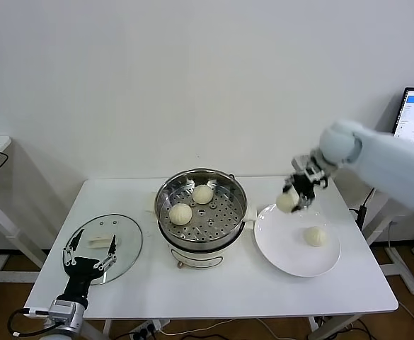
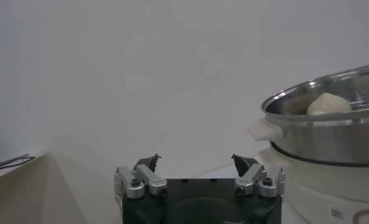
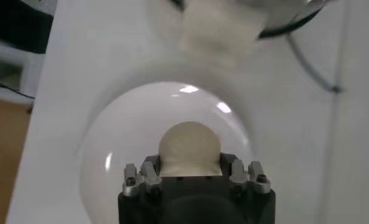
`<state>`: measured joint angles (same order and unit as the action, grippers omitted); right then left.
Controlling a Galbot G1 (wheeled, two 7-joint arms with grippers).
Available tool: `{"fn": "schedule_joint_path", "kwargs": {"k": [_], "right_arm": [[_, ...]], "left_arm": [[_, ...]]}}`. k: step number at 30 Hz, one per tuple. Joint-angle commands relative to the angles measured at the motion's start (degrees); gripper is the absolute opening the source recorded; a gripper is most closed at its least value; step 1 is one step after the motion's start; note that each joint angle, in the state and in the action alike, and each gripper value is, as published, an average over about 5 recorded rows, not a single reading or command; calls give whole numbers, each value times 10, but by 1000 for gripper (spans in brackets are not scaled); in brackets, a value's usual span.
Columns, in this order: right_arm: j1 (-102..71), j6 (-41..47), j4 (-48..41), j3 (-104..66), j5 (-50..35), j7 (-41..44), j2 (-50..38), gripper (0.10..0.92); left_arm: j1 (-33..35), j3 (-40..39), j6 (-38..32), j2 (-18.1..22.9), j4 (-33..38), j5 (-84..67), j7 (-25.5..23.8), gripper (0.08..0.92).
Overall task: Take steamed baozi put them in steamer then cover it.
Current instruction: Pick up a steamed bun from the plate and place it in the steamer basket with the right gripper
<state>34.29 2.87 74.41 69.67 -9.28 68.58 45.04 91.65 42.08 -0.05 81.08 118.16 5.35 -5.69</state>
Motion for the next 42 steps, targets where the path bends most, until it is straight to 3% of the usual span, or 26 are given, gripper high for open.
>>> {"fn": "schedule_joint_path", "kwargs": {"k": [1,12,22,42], "right_arm": [[145,-200,12,58,25,0,107,641],[115,-333,-7,80,135,-67,229,695],[64,-396,17,101,180,-89,259,702],[32,-405,21,121,152,-87,293,704]], "left_arm": [[-3,0,1,-1,-2,-1,-1,823],[-5,2,2,0,-4,-2,-1,823],[-5,9,0,-1,-12,-2,-4,823],[-10,18,-1,-1,-19,-5,-6,823]]}}
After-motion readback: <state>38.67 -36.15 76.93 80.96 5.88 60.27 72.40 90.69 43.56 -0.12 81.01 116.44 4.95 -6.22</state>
